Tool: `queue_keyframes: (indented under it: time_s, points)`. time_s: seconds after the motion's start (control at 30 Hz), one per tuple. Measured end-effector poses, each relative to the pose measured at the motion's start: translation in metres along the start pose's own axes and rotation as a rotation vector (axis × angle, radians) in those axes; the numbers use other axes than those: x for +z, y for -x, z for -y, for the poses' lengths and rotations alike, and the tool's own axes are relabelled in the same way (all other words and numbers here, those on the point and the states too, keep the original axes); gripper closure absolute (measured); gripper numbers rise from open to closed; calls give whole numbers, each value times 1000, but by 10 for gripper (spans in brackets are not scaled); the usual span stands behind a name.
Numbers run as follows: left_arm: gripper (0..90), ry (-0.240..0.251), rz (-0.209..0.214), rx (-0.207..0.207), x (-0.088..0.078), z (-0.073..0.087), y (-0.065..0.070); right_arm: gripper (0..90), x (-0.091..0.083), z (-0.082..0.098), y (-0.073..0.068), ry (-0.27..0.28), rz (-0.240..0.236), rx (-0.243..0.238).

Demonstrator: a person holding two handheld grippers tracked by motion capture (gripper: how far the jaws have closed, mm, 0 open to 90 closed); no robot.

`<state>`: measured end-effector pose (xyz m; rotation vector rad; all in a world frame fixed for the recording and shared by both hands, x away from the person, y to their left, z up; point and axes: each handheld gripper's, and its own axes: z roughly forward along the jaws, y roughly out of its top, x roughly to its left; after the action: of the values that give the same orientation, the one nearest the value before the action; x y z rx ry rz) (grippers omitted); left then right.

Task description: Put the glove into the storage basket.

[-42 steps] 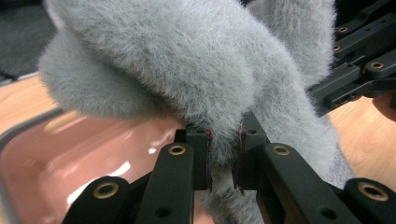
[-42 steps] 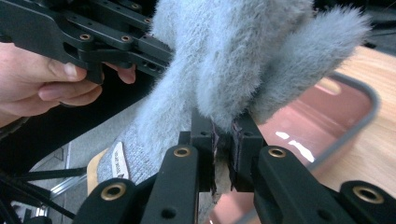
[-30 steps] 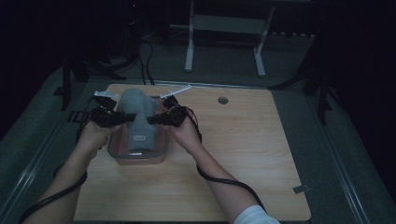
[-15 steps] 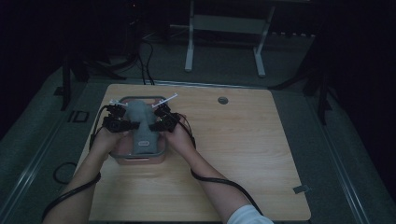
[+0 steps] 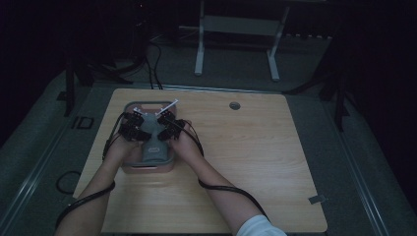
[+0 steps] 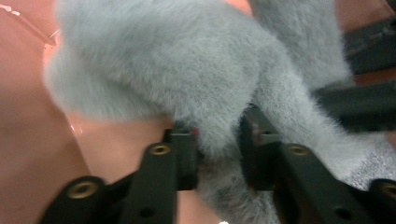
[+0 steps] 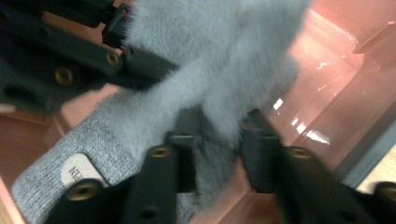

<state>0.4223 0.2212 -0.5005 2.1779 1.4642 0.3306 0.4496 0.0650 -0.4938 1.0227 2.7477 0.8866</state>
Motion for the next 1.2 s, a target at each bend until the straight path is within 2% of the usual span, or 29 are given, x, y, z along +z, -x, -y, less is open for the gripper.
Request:
queue_keyframes:
  time_s: [0.07,0.1,0.17,0.2,0.27,0.3,0.33,0.4,0.47,0.5,0.53,0.57,0.7,0.83,1.0,1.07,1.13,1.2]
  points:
    - [625,0,-7,1,0,0,0,637,0,0,0,-3,-10,-10]
    - [590,10,-21,-15,-1,0,-1,579,-1,-1,-1,-3,-11,-21]
    - [528,48,-28,-35,-5,0,-3,488,-6,-3,-2,7,4,-40]
    - [469,65,-25,-52,-7,0,-3,465,-11,-4,-1,25,-5,-39]
    - [430,109,-16,-83,-12,0,-5,396,-19,-4,2,56,-30,-21]
    - [391,109,-16,-83,-12,0,-5,396,-19,-4,2,56,-30,-21]
    - [354,129,-17,-91,-16,-1,-5,370,-30,-4,7,85,-42,-8]
    - [300,145,-5,-79,-19,-1,-5,334,-36,-3,10,108,-65,4]
    - [226,161,-4,-77,-20,-1,-5,317,-40,-2,11,118,-67,4]
    - [226,180,0,-82,-21,0,-4,292,-44,-2,12,127,-74,1]
    - [171,222,-20,-84,-24,2,-2,202,-52,1,15,146,-109,-5]
    - [161,240,-35,-76,-25,3,-1,202,-55,3,16,153,-123,-5]
    - [146,284,-33,-67,-33,7,2,156,-65,10,19,144,-142,-37]
    - [142,318,-28,-36,-45,11,7,157,-76,18,23,172,-114,-46]
    - [143,353,-8,14,-62,15,18,156,-93,32,28,225,-80,-76]
    - [143,363,3,15,-63,16,22,155,-95,35,29,228,-77,-75]
    - [143,367,26,30,-65,18,29,156,-101,42,31,233,-62,-84]
    - [143,386,54,48,-65,21,37,155,-106,50,35,242,-71,-75]
